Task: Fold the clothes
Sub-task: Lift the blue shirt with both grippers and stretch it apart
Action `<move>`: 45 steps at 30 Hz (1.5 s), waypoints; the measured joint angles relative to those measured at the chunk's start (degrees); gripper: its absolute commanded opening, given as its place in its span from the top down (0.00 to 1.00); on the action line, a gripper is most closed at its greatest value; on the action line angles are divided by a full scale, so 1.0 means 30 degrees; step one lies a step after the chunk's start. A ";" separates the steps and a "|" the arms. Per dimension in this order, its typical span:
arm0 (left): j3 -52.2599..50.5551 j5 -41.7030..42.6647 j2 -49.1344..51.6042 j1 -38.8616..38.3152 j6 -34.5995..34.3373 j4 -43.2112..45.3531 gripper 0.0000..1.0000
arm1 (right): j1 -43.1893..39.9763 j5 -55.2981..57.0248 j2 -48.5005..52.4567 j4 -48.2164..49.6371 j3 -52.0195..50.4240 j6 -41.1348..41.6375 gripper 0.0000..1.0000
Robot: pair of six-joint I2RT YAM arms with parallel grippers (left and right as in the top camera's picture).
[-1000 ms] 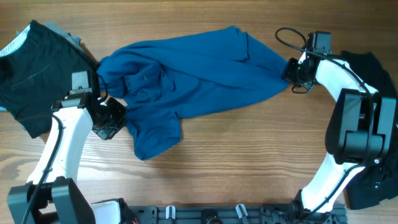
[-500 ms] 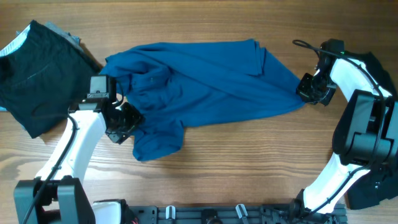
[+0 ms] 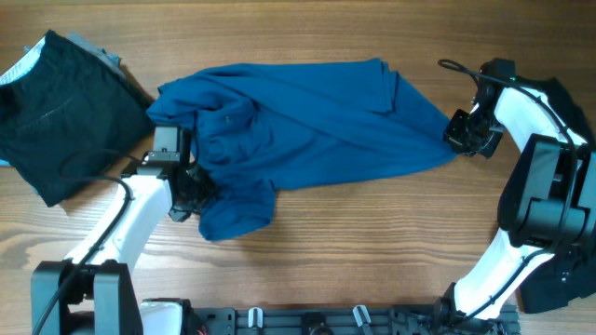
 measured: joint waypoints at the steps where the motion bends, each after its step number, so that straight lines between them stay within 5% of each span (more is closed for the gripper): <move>1: -0.0408 0.0015 0.0000 -0.0182 -0.0015 0.0437 0.52 | 0.0000 0.0000 0.0000 0.0000 0.0000 0.0000 0.95; 9: -0.0758 -0.0022 0.0000 -0.0393 0.0000 0.3701 0.63 | 0.0000 0.0007 0.0000 -0.0007 0.0000 0.0000 0.95; 13: -0.0758 -0.0947 0.0000 -0.0393 -0.0022 0.3803 0.96 | 0.0000 0.0007 0.0000 0.0000 0.0000 0.0000 0.95; 23: 0.0452 -0.1661 -0.1195 -0.0393 0.1887 0.2018 0.96 | -0.0590 -0.1173 -0.0583 -0.1071 -0.0481 -0.1151 0.96; 28: 0.4517 0.1698 -0.4794 -0.0058 0.3155 0.1384 0.96 | -0.1632 -0.3293 -0.5741 -0.3606 -0.0437 -0.3075 0.96; 35: 0.9056 0.3526 -0.7992 0.2390 0.3322 0.2091 0.96 | -0.2018 -0.4204 -1.3478 -0.4342 0.4306 -0.4204 0.96; 45: 1.2225 0.3687 -1.0936 0.3927 0.3657 0.3242 0.96 | -0.2018 -0.3650 -1.7216 -0.4138 0.9828 -0.4197 0.96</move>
